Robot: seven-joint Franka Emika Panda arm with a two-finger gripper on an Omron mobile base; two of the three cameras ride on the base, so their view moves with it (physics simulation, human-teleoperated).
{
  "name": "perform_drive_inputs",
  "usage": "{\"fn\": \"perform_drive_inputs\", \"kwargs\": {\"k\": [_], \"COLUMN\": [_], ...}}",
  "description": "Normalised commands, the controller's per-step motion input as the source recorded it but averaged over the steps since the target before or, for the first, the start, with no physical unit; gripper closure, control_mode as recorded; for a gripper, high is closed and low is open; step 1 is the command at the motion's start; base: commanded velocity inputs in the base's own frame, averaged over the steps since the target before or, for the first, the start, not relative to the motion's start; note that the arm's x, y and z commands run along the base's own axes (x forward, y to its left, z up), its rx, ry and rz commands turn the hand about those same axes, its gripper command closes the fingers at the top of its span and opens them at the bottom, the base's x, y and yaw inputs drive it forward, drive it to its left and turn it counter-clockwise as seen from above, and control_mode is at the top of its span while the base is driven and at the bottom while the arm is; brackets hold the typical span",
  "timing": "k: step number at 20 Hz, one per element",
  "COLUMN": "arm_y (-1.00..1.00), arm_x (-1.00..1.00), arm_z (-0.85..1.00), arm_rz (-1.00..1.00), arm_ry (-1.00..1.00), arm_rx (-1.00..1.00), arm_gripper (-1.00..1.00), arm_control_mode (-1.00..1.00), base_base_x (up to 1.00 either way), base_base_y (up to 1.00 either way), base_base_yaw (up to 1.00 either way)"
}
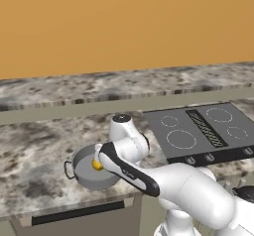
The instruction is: Turn on the sink faucet. Then move the lemon from the counter to the sink. Turn off the sink. Move the vegetable from the sink to the pot next to the stove. Finally move the pot to the rear left burner.
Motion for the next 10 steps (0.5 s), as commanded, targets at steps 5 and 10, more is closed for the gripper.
{"fn": "perform_drive_inputs", "kwargs": {"k": [5, 10], "arm_y": [-0.05, 0.0], "arm_x": [0.01, 0.15], "arm_z": [-0.2, -0.21], "arm_rz": [-0.14, -0.12], "arm_ry": [0.11, 0.1], "arm_rx": [-0.01, -0.02], "arm_gripper": [-1.0, -1.0], "arm_control_mode": [-1.0, -1.0], "base_base_x": [0.0, 0.0], "base_base_y": [0.0, 0.0], "base_base_yaw": [0.0, 0.0]}}
